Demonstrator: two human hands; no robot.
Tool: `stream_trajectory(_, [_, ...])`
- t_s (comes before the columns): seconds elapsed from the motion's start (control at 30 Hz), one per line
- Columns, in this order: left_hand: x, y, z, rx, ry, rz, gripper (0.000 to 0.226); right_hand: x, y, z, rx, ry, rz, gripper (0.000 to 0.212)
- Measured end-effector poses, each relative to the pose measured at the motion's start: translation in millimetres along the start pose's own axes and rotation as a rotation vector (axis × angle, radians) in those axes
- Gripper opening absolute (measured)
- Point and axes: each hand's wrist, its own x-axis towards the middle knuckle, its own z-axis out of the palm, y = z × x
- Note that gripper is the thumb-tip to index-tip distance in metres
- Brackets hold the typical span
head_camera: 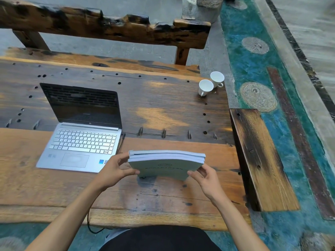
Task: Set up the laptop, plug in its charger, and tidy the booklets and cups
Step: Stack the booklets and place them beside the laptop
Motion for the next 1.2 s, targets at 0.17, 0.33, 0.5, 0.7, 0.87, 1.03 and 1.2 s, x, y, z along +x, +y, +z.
stream_trajectory(0.17, [2.7,-5.7,5.2,0.075,0.048,0.01,0.052,2.8,3.3,0.2,-0.017,0.009,0.006,0.038])
stream_trajectory(0.33, [5.0,-11.8,5.1,0.111,0.045,-0.016,0.048,6.3,5.2,0.4,-0.051,0.001,0.014,0.038])
stream_trajectory(0.5, [9.6,-8.6,-1.9,0.111,0.007,-0.026,0.044,10.6,8.1,-2.4,-0.139,-0.031,0.021,0.039])
stream_trajectory(0.7, [14.1,-8.9,-6.1,0.129,-0.013,-0.032,0.042,9.2,7.5,-5.4,-0.303,-0.057,-0.077,0.053])
stream_trajectory(0.87, [15.8,-9.0,-7.3,0.077,-0.033,-0.04,0.041,6.6,8.4,-6.9,-0.44,-0.106,-0.136,0.058])
stream_trajectory(1.03, [19.5,-6.3,-9.4,0.096,-0.057,-0.014,0.042,9.9,7.5,-6.3,-0.49,-0.1,-0.158,0.057])
stream_trajectory(1.2, [25.5,-6.3,-12.2,0.077,-0.076,-0.002,0.048,11.0,9.5,-1.0,-0.383,-0.034,-0.11,0.049])
